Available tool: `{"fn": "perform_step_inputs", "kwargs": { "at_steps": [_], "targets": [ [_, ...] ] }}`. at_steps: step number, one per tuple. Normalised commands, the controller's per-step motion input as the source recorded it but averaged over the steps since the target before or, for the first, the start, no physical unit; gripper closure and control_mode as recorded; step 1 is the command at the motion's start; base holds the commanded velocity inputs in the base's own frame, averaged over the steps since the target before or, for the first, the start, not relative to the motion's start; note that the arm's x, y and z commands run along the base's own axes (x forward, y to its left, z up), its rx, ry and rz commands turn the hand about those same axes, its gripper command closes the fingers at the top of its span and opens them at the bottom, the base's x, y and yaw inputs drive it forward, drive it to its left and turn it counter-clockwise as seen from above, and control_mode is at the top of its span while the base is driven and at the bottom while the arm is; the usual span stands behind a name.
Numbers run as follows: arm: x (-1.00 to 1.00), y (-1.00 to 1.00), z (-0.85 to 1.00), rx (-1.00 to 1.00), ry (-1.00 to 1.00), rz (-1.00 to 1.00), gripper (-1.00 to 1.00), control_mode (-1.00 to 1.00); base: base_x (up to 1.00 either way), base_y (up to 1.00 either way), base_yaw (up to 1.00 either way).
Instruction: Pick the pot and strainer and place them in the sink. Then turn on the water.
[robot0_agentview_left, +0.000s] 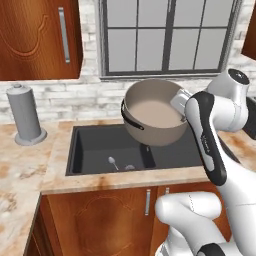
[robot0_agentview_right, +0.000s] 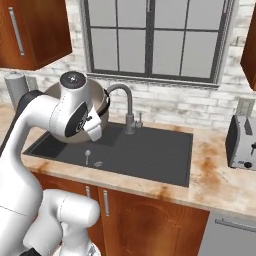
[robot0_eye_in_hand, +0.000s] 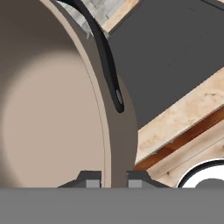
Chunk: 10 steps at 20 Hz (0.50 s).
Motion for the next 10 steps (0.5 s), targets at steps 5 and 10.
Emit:
{"fn": "perform_step_inputs", "kwargs": {
  "at_steps": [5,10],
  "targets": [
    [0.0,0.0,0.0,0.0,0.0,0.0,1.0,1.0,0.29,0.11,0.03],
    [0.0,0.0,0.0,0.0,0.0,0.0,1.0,1.0,0.33,0.15,0.02]
  ]
}}
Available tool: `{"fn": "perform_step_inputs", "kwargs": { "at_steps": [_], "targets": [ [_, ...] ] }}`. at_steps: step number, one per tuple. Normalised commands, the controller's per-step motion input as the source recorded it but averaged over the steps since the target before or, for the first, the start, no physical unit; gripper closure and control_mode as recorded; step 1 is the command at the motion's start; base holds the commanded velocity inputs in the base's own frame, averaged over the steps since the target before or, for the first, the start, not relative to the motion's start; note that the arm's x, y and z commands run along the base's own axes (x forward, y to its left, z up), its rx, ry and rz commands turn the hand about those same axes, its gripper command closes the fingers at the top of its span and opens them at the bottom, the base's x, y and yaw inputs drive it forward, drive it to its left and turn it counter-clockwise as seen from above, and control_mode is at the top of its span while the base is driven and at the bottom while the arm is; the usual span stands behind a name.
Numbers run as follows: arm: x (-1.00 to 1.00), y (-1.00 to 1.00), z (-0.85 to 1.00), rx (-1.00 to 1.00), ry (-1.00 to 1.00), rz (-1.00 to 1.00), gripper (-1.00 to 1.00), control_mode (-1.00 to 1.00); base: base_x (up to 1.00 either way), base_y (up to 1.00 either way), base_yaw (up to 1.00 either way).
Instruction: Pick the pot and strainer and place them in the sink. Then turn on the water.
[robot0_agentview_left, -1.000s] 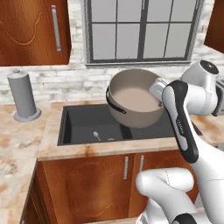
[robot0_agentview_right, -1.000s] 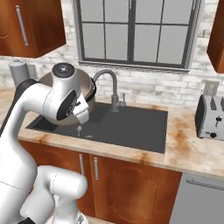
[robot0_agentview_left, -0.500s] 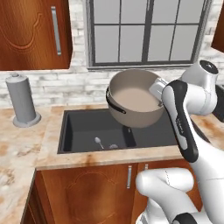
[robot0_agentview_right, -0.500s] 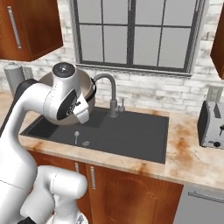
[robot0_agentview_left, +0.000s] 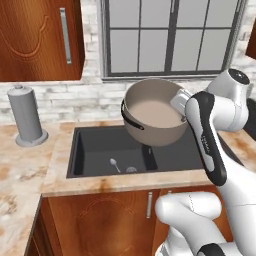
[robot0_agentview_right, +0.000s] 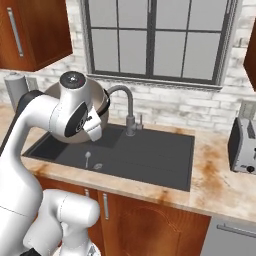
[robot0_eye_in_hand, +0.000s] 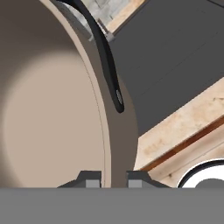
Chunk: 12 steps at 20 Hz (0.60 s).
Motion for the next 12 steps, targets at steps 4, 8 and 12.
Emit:
{"fn": "perform_step_inputs", "kwargs": {
  "at_steps": [4,8,12],
  "targets": [
    [0.0,0.0,0.0,0.0,0.0,0.0,1.0,1.0,0.31,0.13,0.02],
    [0.0,0.0,0.0,0.0,0.0,0.0,1.0,1.0,0.3,0.11,0.02],
    [0.0,0.0,0.0,0.0,0.0,0.0,1.0,1.0,0.33,0.12,0.02]
  ]
}}
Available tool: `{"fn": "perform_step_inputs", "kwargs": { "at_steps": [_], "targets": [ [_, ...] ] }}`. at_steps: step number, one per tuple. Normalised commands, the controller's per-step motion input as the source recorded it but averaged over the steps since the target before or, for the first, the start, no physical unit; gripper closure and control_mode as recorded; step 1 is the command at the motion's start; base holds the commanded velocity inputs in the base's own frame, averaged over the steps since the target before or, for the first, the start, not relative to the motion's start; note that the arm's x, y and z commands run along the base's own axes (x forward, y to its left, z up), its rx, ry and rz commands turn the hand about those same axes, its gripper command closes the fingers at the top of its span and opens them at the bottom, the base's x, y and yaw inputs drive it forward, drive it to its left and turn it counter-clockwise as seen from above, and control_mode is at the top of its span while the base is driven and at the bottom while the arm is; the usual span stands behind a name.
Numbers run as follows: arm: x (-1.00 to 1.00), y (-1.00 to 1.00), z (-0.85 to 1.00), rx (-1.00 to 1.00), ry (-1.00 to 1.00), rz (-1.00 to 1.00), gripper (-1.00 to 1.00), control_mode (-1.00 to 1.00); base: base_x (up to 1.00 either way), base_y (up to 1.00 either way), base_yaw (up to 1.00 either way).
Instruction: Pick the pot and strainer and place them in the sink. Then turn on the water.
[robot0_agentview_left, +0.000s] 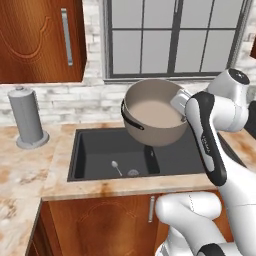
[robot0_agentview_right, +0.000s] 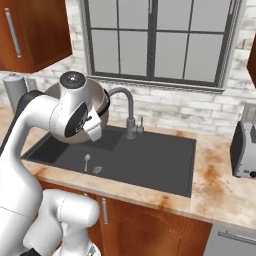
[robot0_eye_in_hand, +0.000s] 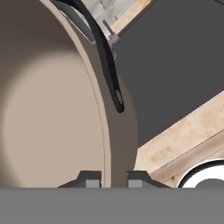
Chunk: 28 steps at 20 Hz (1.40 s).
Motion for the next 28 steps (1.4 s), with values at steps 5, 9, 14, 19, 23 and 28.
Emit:
{"fn": "perform_step_inputs", "kwargs": {
  "at_steps": [5,9,14,19,23,28],
  "targets": [
    [0.0,0.0,0.0,0.0,0.0,0.0,1.0,1.0,0.36,0.15,0.02],
    [0.0,0.0,0.0,0.0,0.0,0.0,1.0,1.0,0.33,0.14,0.02],
    [0.0,0.0,0.0,0.0,0.0,0.0,1.0,1.0,0.33,0.15,0.02],
    [0.0,0.0,0.0,0.0,0.0,0.0,1.0,1.0,0.3,0.16,0.02],
    [0.0,0.0,0.0,0.0,0.0,0.0,1.0,1.0,0.28,0.15,0.01],
    [0.1,0.03,-0.12,0.0,0.01,0.0,1.0,-1.0,0.14,0.08,0.01]
  ]
}}
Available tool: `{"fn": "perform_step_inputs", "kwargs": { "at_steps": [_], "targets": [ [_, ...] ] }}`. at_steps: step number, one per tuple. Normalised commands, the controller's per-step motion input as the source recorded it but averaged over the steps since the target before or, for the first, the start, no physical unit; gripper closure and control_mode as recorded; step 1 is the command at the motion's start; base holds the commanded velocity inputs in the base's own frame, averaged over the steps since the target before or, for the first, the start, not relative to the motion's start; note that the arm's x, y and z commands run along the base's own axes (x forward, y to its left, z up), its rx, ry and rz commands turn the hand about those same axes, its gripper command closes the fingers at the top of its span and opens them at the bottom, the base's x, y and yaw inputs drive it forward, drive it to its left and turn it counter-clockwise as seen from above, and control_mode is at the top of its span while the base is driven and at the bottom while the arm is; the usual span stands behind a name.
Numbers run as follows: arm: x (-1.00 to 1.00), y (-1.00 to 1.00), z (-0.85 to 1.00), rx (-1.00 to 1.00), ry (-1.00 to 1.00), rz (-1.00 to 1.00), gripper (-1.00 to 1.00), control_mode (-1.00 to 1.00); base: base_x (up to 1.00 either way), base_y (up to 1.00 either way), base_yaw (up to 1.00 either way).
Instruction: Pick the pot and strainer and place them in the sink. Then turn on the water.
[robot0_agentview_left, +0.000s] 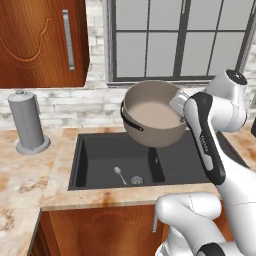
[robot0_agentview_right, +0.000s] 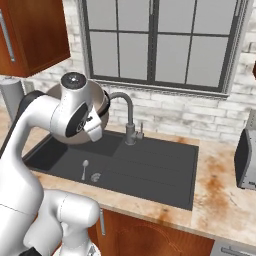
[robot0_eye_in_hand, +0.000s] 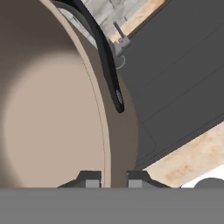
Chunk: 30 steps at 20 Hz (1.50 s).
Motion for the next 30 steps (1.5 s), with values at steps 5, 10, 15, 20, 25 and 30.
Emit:
{"fn": "perform_step_inputs", "kwargs": {
  "at_steps": [5,10,15,20,25,30],
  "targets": [
    [0.29,0.16,-0.31,0.0,0.01,0.0,1.0,-1.0,0.0,0.0,0.0],
    [0.14,0.19,-0.34,0.0,0.0,0.0,1.0,-1.0,0.0,0.0,0.0],
    [0.15,0.33,-0.31,0.0,0.0,0.0,1.0,-1.0,0.0,0.0,0.0],
    [0.14,0.37,-0.38,0.0,0.03,0.0,1.0,-1.0,0.0,0.0,0.0],
    [0.09,0.32,-0.47,0.0,0.04,0.0,1.0,-1.0,0.0,0.0,0.0],
    [0.22,0.23,-0.43,0.03,0.09,0.0,1.0,-1.0,0.0,0.0,0.0]
  ]
}}
